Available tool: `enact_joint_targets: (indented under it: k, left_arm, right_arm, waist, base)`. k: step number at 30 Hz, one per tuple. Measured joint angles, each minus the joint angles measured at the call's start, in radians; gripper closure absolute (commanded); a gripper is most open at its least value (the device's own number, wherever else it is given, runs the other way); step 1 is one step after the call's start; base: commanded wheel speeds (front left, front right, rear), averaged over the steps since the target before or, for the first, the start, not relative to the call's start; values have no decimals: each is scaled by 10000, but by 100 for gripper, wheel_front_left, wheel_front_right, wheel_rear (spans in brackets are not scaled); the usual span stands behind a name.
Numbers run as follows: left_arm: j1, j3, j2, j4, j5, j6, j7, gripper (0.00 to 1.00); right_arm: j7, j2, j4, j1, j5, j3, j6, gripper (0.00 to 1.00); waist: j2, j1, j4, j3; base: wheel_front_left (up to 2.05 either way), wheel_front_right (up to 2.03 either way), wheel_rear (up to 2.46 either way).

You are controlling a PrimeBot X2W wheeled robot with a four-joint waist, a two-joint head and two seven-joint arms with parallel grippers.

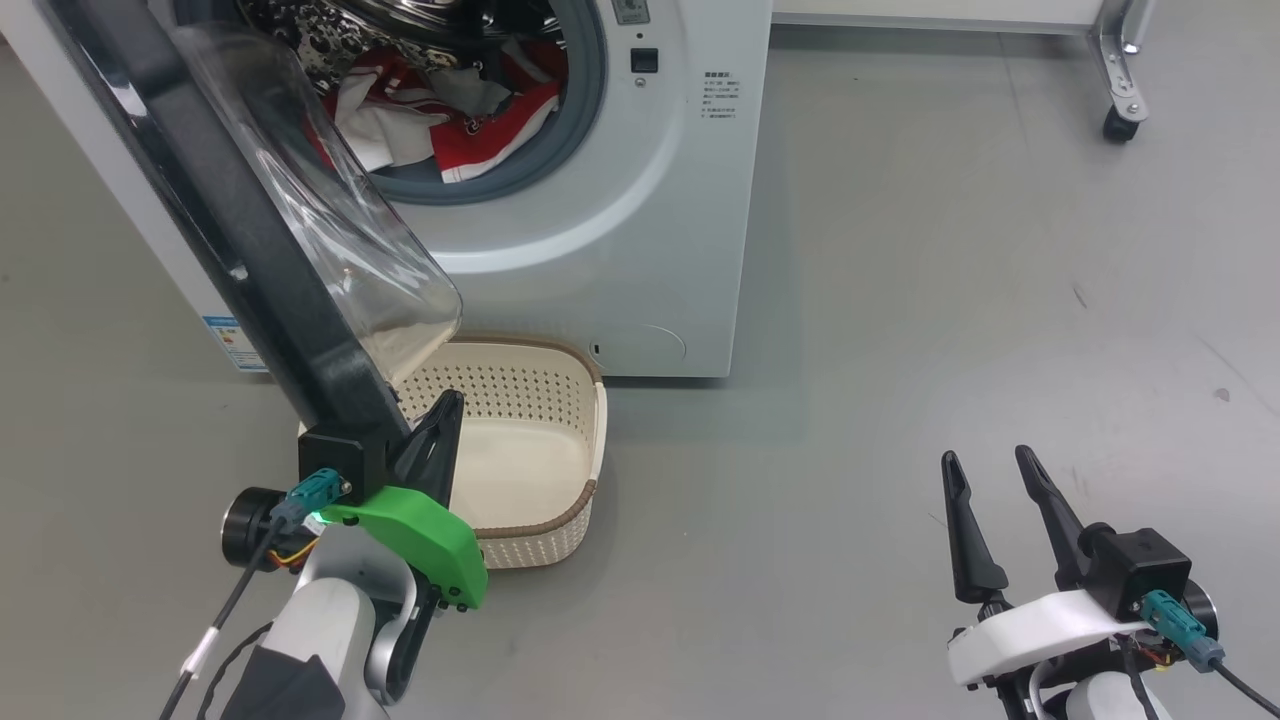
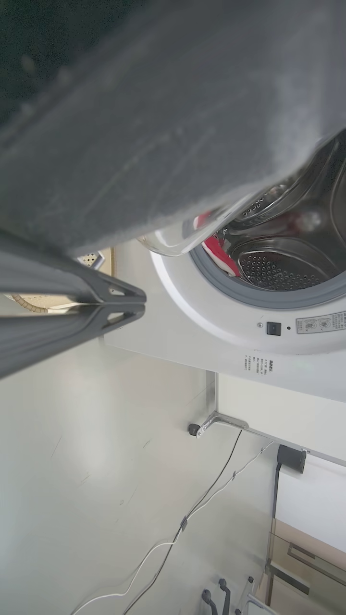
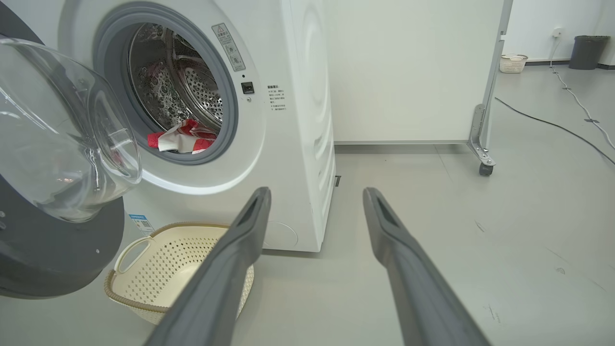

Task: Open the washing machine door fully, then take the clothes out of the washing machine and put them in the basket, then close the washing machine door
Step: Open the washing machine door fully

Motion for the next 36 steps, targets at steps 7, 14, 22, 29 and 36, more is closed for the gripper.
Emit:
enact_joint_targets:
  k: [7,14,22,29,36]
  left_arm:
    - [-100,-148,-77,192,-84,-2,-140,100]
    - [-125,-127,-46,401,-245,0,-251,100]
    - [-155,-130,-42,583,-313,42,-370,100]
    - [-181,-23,-44,660,-481,84,-516,100]
    - [-183,431,-27,683,-635,299,-704,100]
  right_arm:
    - [0,31,0,45,-2,-40,2,0]
    - [0,42,4,45,-36,-44,10,0]
    - [0,46,58,45,-46,-94,12,0]
    - [0,50,98,45,-82,-61,31,0]
    - [0,58,128,43,-136,69,40,0]
  waist:
    - [0,0,539,25]
    - [0,0,1196,22]
    - [0,0,1876,-5]
    - [0,0,2494,-40]
    - [0,0,2843,68]
  base:
    - [0,0,0]
    - [0,0,0]
    - [0,0,0]
    - [0,0,0]
    - [0,0,0]
